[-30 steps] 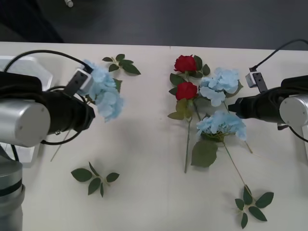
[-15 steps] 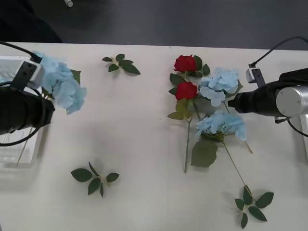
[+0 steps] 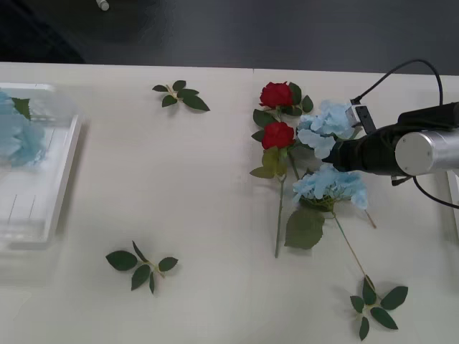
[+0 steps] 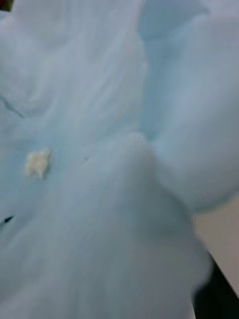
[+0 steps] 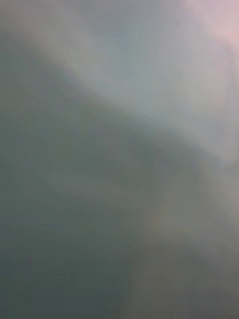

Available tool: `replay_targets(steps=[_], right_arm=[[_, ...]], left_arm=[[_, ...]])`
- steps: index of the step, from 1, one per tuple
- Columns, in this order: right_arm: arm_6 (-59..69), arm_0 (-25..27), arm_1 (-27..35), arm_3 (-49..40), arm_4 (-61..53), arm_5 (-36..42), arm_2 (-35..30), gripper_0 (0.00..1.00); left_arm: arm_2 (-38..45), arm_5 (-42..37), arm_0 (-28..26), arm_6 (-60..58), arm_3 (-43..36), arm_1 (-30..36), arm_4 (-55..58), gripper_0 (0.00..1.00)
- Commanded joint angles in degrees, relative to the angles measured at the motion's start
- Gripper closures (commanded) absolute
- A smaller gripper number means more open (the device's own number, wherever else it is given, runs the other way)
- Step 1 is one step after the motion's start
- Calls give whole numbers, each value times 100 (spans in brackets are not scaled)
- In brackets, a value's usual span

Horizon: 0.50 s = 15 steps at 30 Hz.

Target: Put the red flowers into the right box and the blue flowers into the left box

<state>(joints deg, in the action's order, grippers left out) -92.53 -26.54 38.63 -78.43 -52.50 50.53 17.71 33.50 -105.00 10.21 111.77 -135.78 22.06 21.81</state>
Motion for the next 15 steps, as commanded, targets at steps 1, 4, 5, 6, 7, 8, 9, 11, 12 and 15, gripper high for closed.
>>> replay_targets(steps=[1, 4, 5, 6, 7, 8, 9, 11, 12, 15], right_arm=[[-406, -88, 21, -94, -146, 10, -75, 26], [-441, -88, 21, -85, -111, 10, -66, 25], [-450, -88, 21, -85, -102, 10, -66, 25], [-468, -88, 21, -50, -93, 19, -66, 25], [-476, -88, 21, -32, -85, 45, -57, 26], [-485, -88, 21, -32, -85, 54, -57, 25], [-494, -88, 21, -32, -76, 54, -22, 26], [-503, -88, 21, -32, -76, 54, -5, 25], [-503, -88, 4, -32, -76, 54, -5, 25], [-503, -88, -67, 12, -49, 45, 4, 25]], left_arm=[[332, 323, 34, -278, 236, 141, 95, 100], [499, 674, 34, -278, 570, 185, 130, 100], [517, 736, 34, -278, 640, 202, 121, 100], [526, 894, 25, -278, 798, 246, 104, 100], [526, 999, 16, -278, 886, 290, 78, 100], [526, 1052, 7, -287, 930, 325, 78, 100], [534, 1175, 7, -278, 1071, 387, 60, 100], [543, 1316, 7, -278, 1229, 483, 60, 100], [561, 1395, 7, -278, 1299, 527, 78, 100], [570, 1588, 7, -278, 1563, 721, 121, 100]])
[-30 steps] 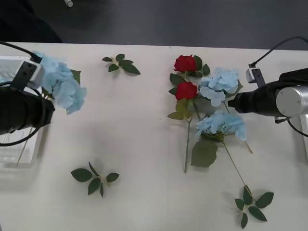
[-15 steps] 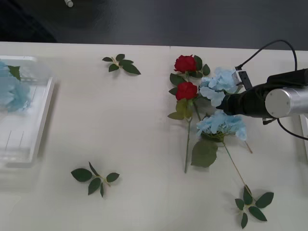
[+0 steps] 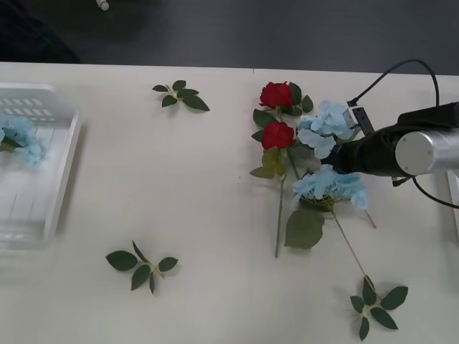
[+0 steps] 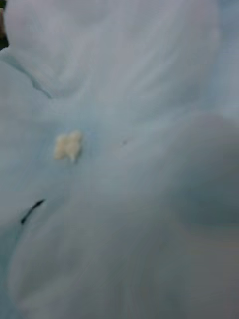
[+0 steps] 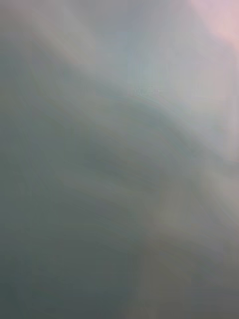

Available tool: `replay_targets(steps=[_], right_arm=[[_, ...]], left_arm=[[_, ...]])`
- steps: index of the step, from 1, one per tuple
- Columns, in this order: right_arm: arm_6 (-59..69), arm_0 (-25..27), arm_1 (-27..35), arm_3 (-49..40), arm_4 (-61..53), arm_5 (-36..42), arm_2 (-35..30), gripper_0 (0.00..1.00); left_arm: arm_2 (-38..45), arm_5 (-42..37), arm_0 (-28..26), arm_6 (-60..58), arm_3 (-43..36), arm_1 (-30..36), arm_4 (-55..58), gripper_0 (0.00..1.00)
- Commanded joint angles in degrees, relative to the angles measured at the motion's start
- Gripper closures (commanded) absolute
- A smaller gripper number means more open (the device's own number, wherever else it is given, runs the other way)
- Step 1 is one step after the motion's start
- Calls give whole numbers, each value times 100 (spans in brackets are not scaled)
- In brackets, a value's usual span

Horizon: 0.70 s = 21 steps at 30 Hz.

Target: Put the red flowers into the right box and the blue flowers into the left box

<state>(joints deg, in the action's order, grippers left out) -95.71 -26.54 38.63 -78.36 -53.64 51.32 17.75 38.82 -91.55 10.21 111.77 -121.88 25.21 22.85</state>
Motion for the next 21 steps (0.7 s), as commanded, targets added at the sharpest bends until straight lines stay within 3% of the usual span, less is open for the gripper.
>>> replay_targets(steps=[1, 18, 21], right_arm=[[-185, -88, -102, 31, 90, -43, 0, 26], [-229, -88, -471, 400, 424, -518, 0, 25], [-229, -88, -480, 400, 451, -518, 0, 26]], left_arm=[[38, 313, -1, -278, 279, 494, 27, 100], [-24, 814, -10, -278, 815, 590, 220, 100], [-68, 814, -10, -269, 894, 582, 194, 92]])
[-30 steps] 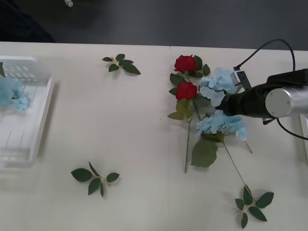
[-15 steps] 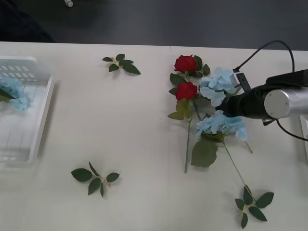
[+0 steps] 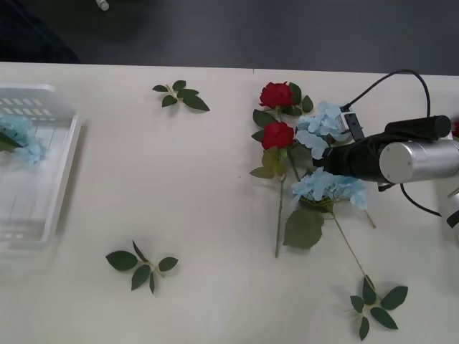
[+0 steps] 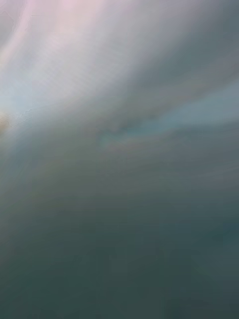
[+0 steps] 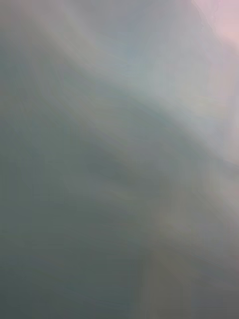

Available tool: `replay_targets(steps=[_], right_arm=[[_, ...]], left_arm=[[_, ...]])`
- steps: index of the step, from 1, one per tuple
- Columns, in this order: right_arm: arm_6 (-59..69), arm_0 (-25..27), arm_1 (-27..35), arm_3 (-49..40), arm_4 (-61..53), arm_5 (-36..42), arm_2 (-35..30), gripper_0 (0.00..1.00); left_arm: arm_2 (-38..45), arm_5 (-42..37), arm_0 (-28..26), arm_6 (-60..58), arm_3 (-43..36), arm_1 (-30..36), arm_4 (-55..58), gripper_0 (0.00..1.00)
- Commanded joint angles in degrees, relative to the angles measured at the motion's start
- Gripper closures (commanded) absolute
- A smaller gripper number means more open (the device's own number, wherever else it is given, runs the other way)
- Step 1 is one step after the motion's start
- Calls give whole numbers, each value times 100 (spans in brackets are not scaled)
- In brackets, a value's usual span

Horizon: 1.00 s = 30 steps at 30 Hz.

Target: Put the red flowers into the right box and the blue flowers into the left box

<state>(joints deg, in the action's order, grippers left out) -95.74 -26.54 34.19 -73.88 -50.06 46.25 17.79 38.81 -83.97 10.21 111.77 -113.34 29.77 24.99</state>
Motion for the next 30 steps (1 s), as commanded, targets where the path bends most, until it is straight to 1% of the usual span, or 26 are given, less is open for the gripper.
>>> replay_targets(steps=[1, 2, 3, 4, 5, 7, 8, 10, 11, 12, 15, 18, 20, 25, 28, 30], right_arm=[[-244, -88, -35, -47, 110, -28, -4, 37], [-235, -88, -44, -47, 128, -28, -4, 86], [-226, -97, -44, -47, 145, -28, -4, 100], [-235, -88, -35, -47, 163, -37, -13, 100], [-226, -97, -35, -47, 180, -46, -13, 100], [-235, -97, -26, -47, 207, -46, -22, 100], [-226, -97, -17, -47, 224, -46, -22, 100], [-217, -88, 0, -47, 242, -46, -48, 100], [-217, -97, 0, -47, 242, -37, -74, 100], [-217, -88, 0, -47, 242, -37, -92, 100], [-217, -88, 18, -83, 251, -37, -197, 100], [-209, -88, 79, -206, 286, 68, -347, 100], [-209, -79, 114, -329, 321, 262, -523, 100], [-182, 88, 202, -944, 497, 965, -1243, 100], [-165, 220, 202, -1260, 611, 1325, -1577, 100], [-165, 316, 202, -1436, 673, 1483, -1753, 100]], left_arm=[[-75, 56, -10, -269, 66, 134, -29, 88], [-93, 73, -10, -252, 102, 125, -29, 83], [-119, 91, -10, -243, 154, 125, -38, 76], [-137, 100, -10, -243, 189, 125, -38, 73], [-190, 135, -10, -234, 251, 125, -56, 63], [-251, 205, -19, -217, 339, 134, -56, 42], [-304, 223, -19, -208, 383, 125, -64, 30], [-366, 223, -19, -208, 392, 125, -20, 16], [-374, 223, -19, -208, 383, 125, 15, 13], [-401, 214, -19, -208, 383, 125, 32, 11], [-489, 214, -19, -208, 321, 125, 120, 10], [-612, 38, -10, -208, 181, 125, 208, 9], [-717, -137, -19, -208, 5, 125, 252, 7], [-1095, -753, -10, -287, -619, 116, 401, 2], [-1297, -928, -10, -331, -900, 2, 516, 0], [-1288, -937, -10, -340, -1023, -200, 744, 0]])
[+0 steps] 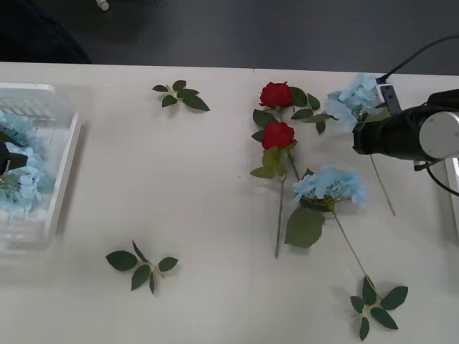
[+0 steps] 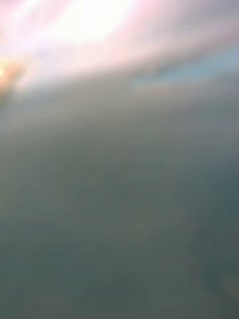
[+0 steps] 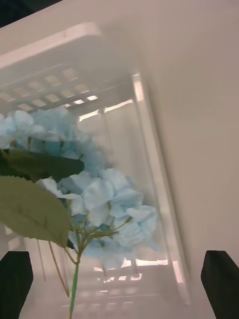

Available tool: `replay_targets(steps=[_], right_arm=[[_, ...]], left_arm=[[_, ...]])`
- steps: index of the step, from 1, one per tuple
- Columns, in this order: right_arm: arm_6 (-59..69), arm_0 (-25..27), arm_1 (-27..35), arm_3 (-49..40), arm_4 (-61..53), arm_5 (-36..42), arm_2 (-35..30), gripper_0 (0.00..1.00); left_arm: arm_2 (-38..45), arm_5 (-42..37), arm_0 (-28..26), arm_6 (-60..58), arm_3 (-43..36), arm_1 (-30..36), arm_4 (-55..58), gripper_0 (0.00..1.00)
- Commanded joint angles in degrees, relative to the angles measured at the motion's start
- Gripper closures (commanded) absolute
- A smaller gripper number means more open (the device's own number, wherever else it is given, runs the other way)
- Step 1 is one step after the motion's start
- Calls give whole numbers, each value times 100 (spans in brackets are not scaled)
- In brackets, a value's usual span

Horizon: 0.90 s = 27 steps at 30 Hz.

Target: Put the red flowers into the right box and the blue flowers into the left box

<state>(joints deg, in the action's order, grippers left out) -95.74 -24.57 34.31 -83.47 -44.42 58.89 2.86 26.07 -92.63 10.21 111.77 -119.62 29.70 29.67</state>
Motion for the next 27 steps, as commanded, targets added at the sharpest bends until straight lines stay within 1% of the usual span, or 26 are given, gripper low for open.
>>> replay_targets(steps=[1, 5, 9, 10, 11, 13, 17, 20, 24, 27], right_arm=[[-164, 163, 199, -548, 144, 281, -330, 100], [-200, 382, 199, -926, 249, 412, -638, 100], [-252, 576, 199, -1321, 109, 430, -910, 100], [-279, 646, 207, -1479, -111, 500, -1051, 100], [-279, 646, 207, -1479, -111, 500, -1051, 100], [-367, 787, 418, -1761, -920, 623, -1209, 100], [-446, 971, 1042, -1919, -2563, 544, -1200, 100], [-824, 1305, 1596, -2218, -3653, 175, -1095, 100], [-1351, 1683, 2088, -2516, -4585, -264, -1015, 100], [-1808, 1947, 2431, -2806, -5183, -686, -892, 100]], left_arm=[[-6, -70, -10, -331, -448, -281, 373, 0], [-41, -132, -19, -287, -615, -518, 813, 0], [-129, -211, -19, -234, -694, -536, 1243, 0], [-129, -202, -10, -208, -694, -536, 1533, 0], [-129, -202, -10, -208, -694, -536, 1533, 0], [-111, -211, -19, -129, -694, -536, 2061, 0], [-85, -211, -28, 205, -694, -536, 2553, 0], [-32, -211, -28, 557, -624, -536, 2957, 0], [109, -211, -36, 935, -334, -536, 3669, 0], [249, -211, -36, 1357, 53, -536, 4355, 0]])
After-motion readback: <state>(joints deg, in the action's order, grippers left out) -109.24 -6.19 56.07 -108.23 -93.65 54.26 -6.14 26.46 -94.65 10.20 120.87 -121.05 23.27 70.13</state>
